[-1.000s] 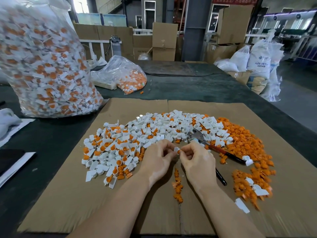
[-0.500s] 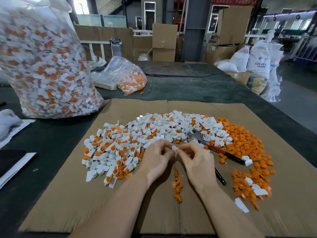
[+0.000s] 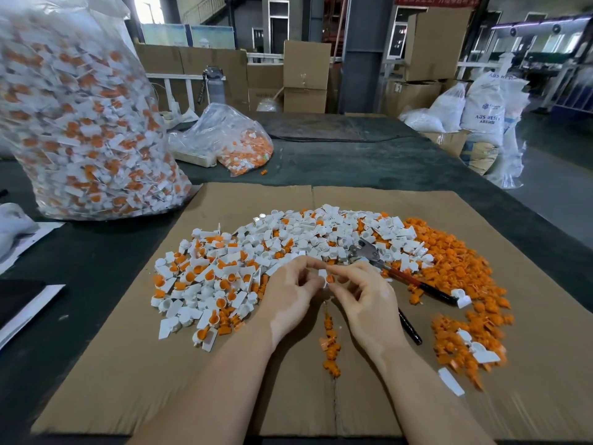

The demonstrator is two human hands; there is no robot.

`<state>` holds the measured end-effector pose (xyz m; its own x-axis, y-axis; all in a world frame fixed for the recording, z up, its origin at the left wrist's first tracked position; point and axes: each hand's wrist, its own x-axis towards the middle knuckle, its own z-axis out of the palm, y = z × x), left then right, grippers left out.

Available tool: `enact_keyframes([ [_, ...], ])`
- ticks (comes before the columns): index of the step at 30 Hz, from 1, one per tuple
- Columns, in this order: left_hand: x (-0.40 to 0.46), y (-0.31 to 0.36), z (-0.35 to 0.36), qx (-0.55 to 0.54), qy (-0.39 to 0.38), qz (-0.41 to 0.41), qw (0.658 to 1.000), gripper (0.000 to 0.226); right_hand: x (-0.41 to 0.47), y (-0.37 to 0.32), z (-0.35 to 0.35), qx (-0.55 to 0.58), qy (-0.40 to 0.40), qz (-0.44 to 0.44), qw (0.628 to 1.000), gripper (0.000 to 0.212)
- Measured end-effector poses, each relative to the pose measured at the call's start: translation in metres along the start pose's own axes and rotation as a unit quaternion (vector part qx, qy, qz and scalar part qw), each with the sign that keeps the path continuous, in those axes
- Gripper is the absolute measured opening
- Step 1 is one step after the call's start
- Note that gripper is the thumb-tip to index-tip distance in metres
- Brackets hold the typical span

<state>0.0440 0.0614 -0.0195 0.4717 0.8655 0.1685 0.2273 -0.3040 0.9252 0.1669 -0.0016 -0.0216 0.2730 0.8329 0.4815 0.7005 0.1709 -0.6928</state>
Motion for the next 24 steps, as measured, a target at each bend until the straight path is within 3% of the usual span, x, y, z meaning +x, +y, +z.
enact_keyframes([
  [14,0.003,0.002,0.004,0.007,0.020,-0.004,1.000,0.007,-0.001,-0.001,0.001,-0.050,0.014,-0.022,0.998,0.025],
  [17,0.004,0.001,0.005,0.004,0.021,-0.014,1.000,0.008,-0.001,-0.001,-0.005,-0.112,0.040,-0.004,0.993,0.029],
  [20,0.007,-0.001,0.006,-0.004,0.026,-0.023,0.999,0.006,0.002,0.001,-0.017,-0.270,0.063,0.099,0.956,0.038],
  [24,0.009,-0.002,0.007,-0.022,0.041,-0.033,0.998,0.005,0.010,0.007,-0.035,-0.419,-0.036,0.251,0.872,0.054],
])
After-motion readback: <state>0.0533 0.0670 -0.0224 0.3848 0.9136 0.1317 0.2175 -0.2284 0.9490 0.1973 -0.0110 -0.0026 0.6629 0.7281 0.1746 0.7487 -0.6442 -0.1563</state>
